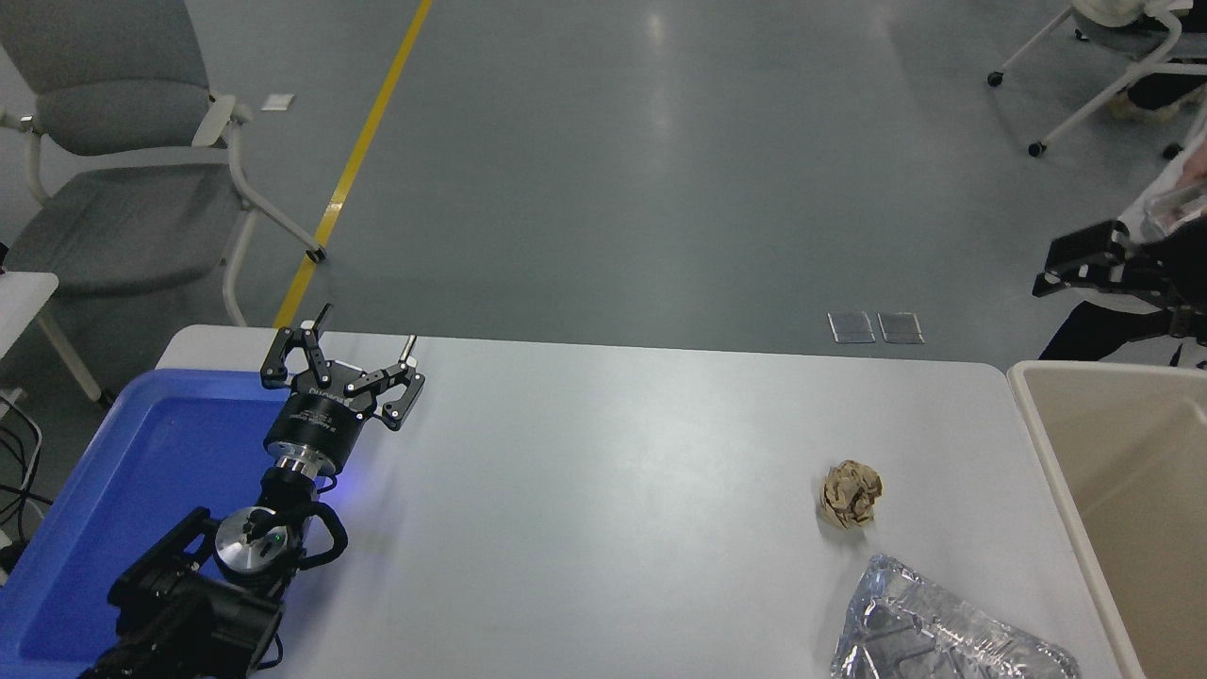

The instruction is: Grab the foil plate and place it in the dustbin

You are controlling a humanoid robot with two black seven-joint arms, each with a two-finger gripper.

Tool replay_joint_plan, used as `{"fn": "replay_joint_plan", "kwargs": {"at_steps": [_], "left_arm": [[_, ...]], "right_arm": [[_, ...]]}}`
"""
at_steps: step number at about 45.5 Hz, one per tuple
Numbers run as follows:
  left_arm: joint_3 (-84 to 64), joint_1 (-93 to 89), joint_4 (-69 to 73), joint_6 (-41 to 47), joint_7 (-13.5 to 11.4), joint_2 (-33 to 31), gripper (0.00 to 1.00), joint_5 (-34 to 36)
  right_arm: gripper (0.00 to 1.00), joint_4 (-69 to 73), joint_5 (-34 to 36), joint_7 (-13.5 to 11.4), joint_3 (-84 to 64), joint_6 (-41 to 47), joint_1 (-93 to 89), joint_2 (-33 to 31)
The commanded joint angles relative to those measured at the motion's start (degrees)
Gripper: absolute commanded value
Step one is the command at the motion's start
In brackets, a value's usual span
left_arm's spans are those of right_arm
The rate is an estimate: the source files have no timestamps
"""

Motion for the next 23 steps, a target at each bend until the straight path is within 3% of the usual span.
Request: {"fn": "replay_joint_plan", "kwargs": {"at_steps": [1, 13, 19, 23], "left_arm": [[0.00, 0.00, 0.01, 0.00, 0.00, 0.07, 0.99, 0.00], [0.00, 0.00, 0.01, 0.00, 0.00, -0.02, 0.99, 0.00], [0.00, 0.00, 0.01, 0.00, 0.00, 0.07, 0.99, 0.00], [0.00, 0.00, 0.01, 0.00, 0.00, -0.02, 0.99, 0.00]], "right_arm": [[1.00, 11.40, -9.55, -0.13, 2.56, -3.81, -3.20, -15.44], [1.00, 16.96, -20.54, -0.13, 3.17, -10.31, -11.72, -22.48], [1.00, 16.96, -28.70, -0.04, 7.20, -15.21, -19.96, -24.06], [1.00, 16.96, -29.69, -0.04, 10.64, -17.34, -24.81, -23.71]]}}
